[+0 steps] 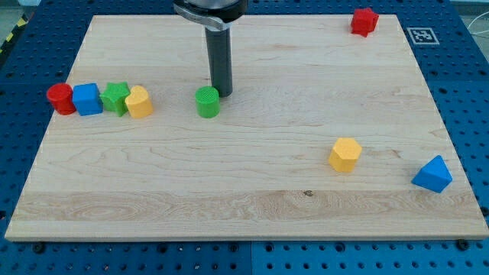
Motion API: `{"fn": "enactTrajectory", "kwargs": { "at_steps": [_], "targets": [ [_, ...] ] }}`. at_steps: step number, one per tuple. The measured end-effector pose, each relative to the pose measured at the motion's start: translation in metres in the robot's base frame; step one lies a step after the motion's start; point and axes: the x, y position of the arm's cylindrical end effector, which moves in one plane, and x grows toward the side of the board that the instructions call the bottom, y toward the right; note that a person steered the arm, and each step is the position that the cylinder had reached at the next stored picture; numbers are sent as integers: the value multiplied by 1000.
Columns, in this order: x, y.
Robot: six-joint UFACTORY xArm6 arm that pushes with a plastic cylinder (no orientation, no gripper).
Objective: Move green circle slightly left
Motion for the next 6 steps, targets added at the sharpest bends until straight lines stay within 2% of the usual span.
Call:
{"fn": "enactTrajectory", "kwargs": {
  "at_steps": [2, 6],
  "targets": [
    [29, 20],
    [36, -34]
  ]
}}
